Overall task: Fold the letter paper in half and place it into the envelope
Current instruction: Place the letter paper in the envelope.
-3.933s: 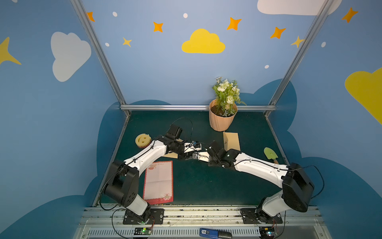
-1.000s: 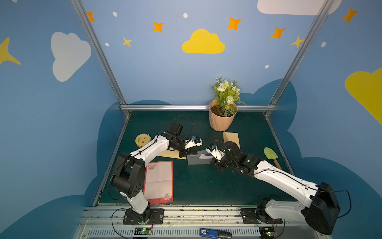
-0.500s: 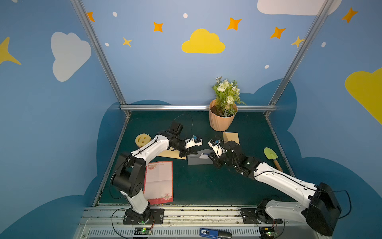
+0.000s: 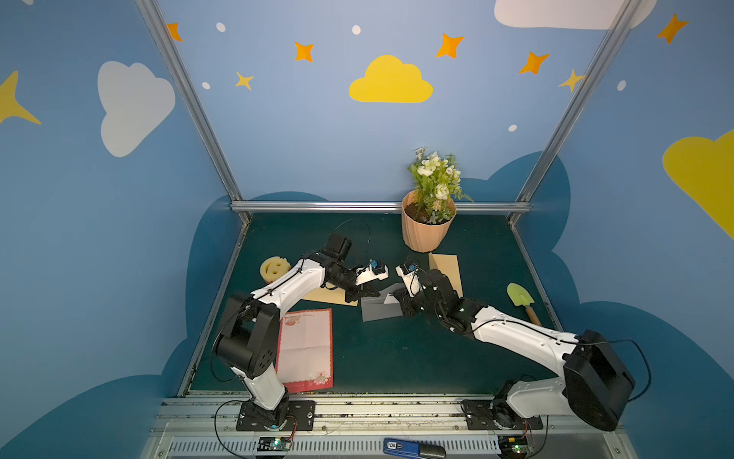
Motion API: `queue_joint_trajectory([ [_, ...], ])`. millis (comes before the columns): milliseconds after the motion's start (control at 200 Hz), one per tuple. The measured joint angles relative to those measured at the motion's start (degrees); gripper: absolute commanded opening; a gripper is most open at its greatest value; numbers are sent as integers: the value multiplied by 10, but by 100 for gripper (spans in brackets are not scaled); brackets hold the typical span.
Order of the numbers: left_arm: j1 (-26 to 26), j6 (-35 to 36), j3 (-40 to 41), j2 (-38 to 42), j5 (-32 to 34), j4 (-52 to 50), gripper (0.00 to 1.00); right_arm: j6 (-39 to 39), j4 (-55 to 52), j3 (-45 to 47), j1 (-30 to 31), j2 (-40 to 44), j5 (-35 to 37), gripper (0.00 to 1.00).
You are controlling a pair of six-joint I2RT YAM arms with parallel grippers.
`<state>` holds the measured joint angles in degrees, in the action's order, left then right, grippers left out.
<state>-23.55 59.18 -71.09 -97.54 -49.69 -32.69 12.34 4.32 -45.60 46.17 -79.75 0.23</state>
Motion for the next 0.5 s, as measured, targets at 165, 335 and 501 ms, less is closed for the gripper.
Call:
queue_joint_trajectory([
  [165, 1, 0, -4, -2, -7, -4, 4, 17, 21, 0, 0, -24, -1, 12],
  [335, 2, 1, -6, -3, -14, -4, 4, 27, 40, 0, 0, -48, -1, 14],
  [501, 2, -2, -7, -4, -17, -3, 3, 38, 46, 0, 0, -63, -3, 19],
])
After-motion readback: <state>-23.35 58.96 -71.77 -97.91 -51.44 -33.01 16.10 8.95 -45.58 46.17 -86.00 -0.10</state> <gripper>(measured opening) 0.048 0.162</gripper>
